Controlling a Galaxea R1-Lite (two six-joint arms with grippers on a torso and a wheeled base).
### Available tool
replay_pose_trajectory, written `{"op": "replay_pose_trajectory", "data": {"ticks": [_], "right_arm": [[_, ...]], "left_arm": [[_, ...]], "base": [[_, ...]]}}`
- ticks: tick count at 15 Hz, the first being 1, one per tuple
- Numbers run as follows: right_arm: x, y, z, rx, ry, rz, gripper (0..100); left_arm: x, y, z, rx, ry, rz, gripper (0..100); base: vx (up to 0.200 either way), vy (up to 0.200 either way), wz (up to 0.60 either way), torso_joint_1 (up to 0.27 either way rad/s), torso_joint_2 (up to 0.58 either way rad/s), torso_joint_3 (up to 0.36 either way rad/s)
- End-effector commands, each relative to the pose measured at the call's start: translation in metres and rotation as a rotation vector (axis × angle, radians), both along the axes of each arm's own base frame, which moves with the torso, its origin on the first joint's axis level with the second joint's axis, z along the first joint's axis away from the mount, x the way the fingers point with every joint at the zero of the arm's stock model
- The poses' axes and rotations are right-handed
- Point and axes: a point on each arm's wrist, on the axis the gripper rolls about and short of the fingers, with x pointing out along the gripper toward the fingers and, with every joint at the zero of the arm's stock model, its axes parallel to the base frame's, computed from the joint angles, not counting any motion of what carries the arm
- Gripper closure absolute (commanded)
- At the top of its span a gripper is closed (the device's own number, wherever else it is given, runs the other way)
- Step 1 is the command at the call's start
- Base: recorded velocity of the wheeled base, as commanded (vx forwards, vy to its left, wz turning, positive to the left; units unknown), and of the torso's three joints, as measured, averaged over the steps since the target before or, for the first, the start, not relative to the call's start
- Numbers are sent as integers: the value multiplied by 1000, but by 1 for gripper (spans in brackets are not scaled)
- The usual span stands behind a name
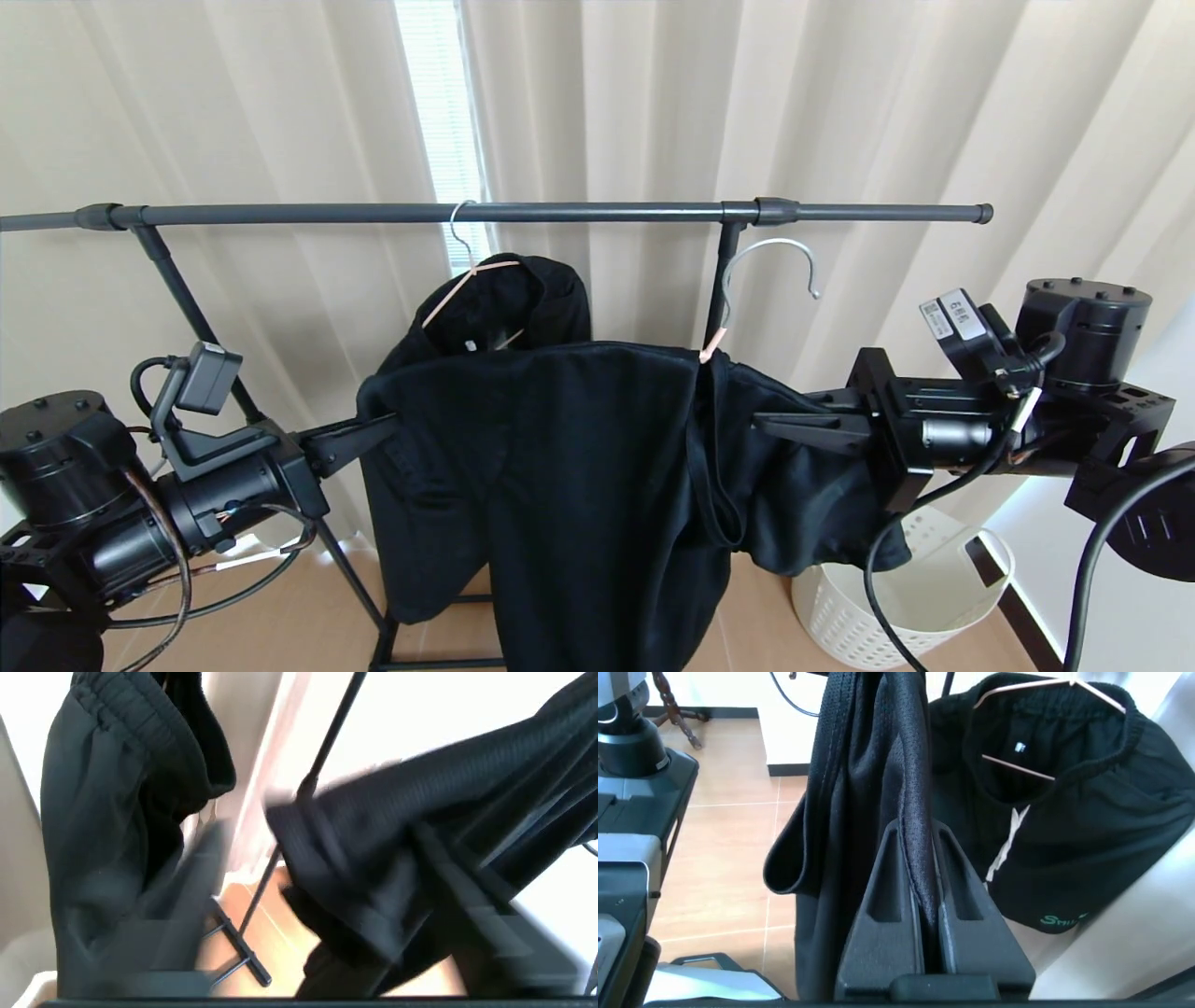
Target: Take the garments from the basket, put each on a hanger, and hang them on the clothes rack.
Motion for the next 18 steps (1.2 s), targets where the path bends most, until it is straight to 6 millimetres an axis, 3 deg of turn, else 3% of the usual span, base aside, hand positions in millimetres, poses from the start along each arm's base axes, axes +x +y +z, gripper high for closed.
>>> {"op": "replay_pose_trajectory", "data": {"ticks": [1,4,9,18], "right_arm": [[2,-3,1,1,-3,-11,100],[8,-14,6,7,-22,-50,100],[12,-28,12,16,-45,-71,100],[12,-29,15,19,-54,-72,100]], "left_arm": [[1,3,1,-1,-15,13,100],[2,18,9,-39,-68,62,100],[-4,34,0,-87,25,-30,100],[4,45,-9,-147,100,11,100]], "base": [[0,0,0,0,0,0],[0,0,0,0,0,0],[0,0,0,0,0,0],[0,0,0,0,0,0]]}}
